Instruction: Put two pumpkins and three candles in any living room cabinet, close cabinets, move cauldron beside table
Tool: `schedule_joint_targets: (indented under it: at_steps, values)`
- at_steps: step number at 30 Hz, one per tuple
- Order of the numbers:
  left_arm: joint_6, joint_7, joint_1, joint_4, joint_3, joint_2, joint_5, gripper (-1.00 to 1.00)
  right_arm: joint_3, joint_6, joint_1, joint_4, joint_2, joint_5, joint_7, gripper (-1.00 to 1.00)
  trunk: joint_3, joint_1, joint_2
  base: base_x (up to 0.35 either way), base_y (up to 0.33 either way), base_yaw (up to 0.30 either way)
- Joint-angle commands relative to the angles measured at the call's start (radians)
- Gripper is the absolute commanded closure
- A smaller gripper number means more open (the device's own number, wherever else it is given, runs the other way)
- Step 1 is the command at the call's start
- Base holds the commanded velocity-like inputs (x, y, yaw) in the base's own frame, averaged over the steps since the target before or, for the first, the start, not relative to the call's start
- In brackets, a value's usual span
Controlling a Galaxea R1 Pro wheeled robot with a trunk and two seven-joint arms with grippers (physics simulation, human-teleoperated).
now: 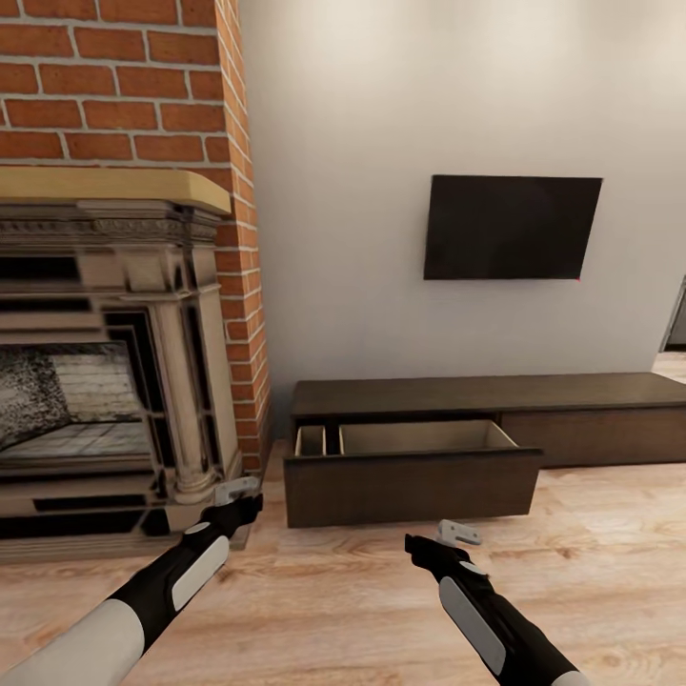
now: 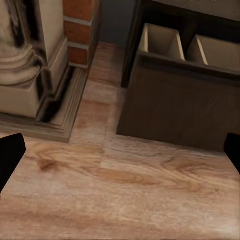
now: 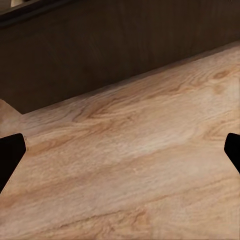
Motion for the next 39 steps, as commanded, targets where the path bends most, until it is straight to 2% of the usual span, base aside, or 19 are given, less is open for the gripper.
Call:
schedule_joint_targets:
  at_steps: [1,23,27,33,39]
  values:
    - [0.002,0.004,-0.001,-0.001,-0.006,0.002,0.005,-1.00,0.005,0.003,-0.001,-0.002,-0.001,-0.004,-0.009,-1.00,-0.001,0.000,-0.001,0.081,0.266,-0.027]
    - [0.002,-0.056,-0.001,0.031,-0.007,0.001,0.000,-1.00,0.005,0.003,-0.001,-0.002,-0.002,-0.006,-0.009,-1.00,-0.001,0.000,-0.001,0.023,0.023,-0.003]
    - [0.002,-0.074,-0.001,0.031,-0.008,0.001,0.000,-1.00,0.005,0.003,-0.001,-0.002,-0.002,-0.006,-0.009,-1.00,-0.014,0.015,-0.029,0.000,0.000,0.000]
    - [0.002,-0.140,-0.001,0.042,-0.008,0.001,0.000,-1.00,0.006,0.003,-0.001,-0.003,-0.001,-0.006,-0.009,-1.00,-0.032,0.038,-0.071,0.000,0.000,0.000]
    - [-0.002,-0.156,-0.001,0.065,-0.009,0.000,0.000,-1.00,0.005,0.002,-0.001,-0.004,-0.001,-0.005,-0.009,-1.00,-0.051,0.061,-0.113,0.000,0.000,0.000]
